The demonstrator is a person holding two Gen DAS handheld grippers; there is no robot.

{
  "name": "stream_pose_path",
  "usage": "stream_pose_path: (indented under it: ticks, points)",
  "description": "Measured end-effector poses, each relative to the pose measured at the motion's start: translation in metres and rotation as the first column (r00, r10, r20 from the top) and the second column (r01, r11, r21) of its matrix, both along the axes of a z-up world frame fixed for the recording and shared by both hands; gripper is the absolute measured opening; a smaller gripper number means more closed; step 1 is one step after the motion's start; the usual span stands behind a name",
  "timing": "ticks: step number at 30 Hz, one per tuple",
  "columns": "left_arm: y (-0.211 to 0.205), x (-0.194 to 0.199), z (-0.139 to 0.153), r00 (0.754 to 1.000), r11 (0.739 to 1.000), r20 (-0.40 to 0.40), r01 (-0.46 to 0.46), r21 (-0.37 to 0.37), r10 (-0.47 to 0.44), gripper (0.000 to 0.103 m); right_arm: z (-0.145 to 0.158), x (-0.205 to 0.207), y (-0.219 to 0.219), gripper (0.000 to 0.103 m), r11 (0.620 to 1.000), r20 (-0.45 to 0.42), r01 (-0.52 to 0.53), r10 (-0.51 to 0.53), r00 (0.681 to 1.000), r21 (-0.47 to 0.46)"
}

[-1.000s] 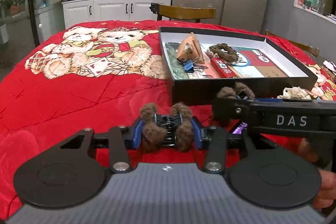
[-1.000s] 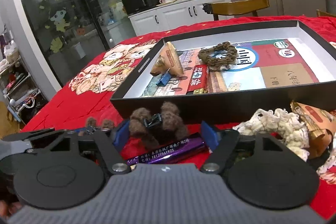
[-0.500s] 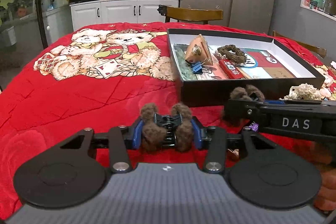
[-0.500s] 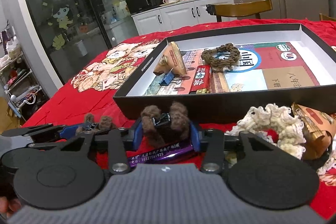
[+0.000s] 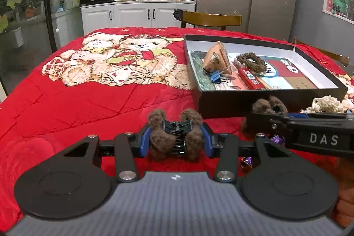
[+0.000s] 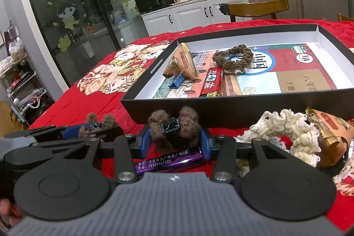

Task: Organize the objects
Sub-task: 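Carry the hair tie in the left gripper over the box while the right gripper carries its own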

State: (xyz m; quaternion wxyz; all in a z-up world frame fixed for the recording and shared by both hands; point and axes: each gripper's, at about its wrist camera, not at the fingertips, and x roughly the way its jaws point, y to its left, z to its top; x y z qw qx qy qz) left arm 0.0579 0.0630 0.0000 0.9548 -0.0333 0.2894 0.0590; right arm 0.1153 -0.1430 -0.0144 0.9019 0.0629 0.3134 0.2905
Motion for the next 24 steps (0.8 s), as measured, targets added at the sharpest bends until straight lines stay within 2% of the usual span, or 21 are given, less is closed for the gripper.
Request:
stream_pose_path:
  ticks: [14,24]
  points:
    - [0.0037,-0.0032,0.0021,0.999,0.999,0.035,-0.036,0.001,0.036,0.052,0.0017,0.0017,0.001,0.048,1.0,0.004,-0.014,0.014,1.0,0.001]
    - [0.0019,-0.0022,0.0017,0.995,0.994,0.011,-0.103,0.026,0.102,0.052,0.0059,0.0003,-0.0023,0.048,0.997,-0.002,-0.077,0.077,0.997,0.026]
